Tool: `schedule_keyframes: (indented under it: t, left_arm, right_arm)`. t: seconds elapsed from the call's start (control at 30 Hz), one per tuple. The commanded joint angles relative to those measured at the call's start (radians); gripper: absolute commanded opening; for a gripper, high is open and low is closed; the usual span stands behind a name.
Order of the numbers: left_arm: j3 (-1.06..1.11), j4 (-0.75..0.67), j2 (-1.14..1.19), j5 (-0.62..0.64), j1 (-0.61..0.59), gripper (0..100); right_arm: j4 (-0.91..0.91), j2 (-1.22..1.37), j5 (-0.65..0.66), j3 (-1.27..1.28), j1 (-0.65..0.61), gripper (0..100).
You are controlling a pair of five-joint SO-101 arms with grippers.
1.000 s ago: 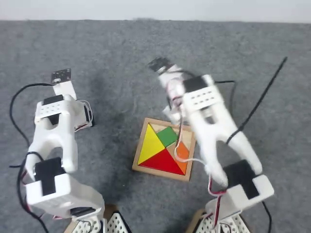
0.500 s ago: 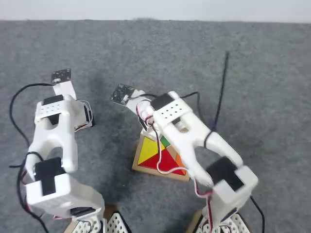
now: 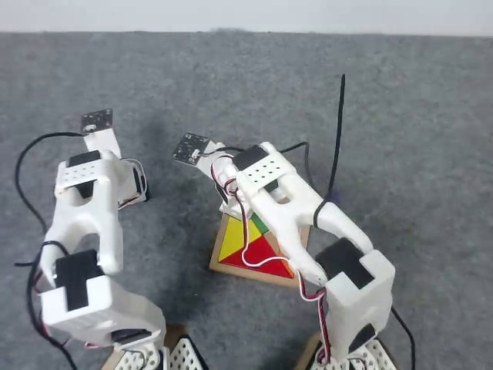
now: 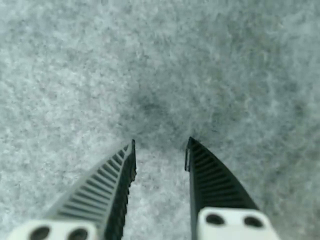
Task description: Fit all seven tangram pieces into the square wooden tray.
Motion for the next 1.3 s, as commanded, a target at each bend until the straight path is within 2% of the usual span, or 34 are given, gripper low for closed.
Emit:
schedule_keyframes:
  t: [0.0,0.13,0.33,0.47,0.7,0.97,1.17,1.27]
  left_arm:
    - [-0.01,-0.017,-0.055,0.006,0.002,15]
    - [-0.01,-0.017,-0.055,0.006,0.002,15]
    - [-0.01,-0.017,-0.055,0.006,0.003,15]
    - [-0.01,-0.017,-0.055,0.006,0.005,15]
    - [-0.01,-0.015,-0.055,0.006,0.003,15]
    - [-0.01,-0.015,-0.055,0.006,0.006,15]
    - [-0.01,-0.015,-0.055,0.006,0.006,15]
    - [-0.01,-0.015,-0.055,0.006,0.006,15]
  right_arm:
    - [-0.01,-0.016,0.017,-0.063,-0.001,29.3]
    - [-0.01,-0.093,0.005,-0.057,0.058,28.4]
    - [-0.094,-0.226,-0.132,0.035,0.113,12.5]
    - [-0.182,-0.196,-0.153,0.126,0.093,4.1]
    - [-0.182,-0.077,-0.146,0.126,0.071,4.3]
    - [-0.166,-0.054,-0.126,0.127,0.081,4.2]
    - [-0.136,-0.325,-0.218,0.196,0.11,4.1]
    - [-0.11,-0.51,-0.284,0.316,0.18,4.5]
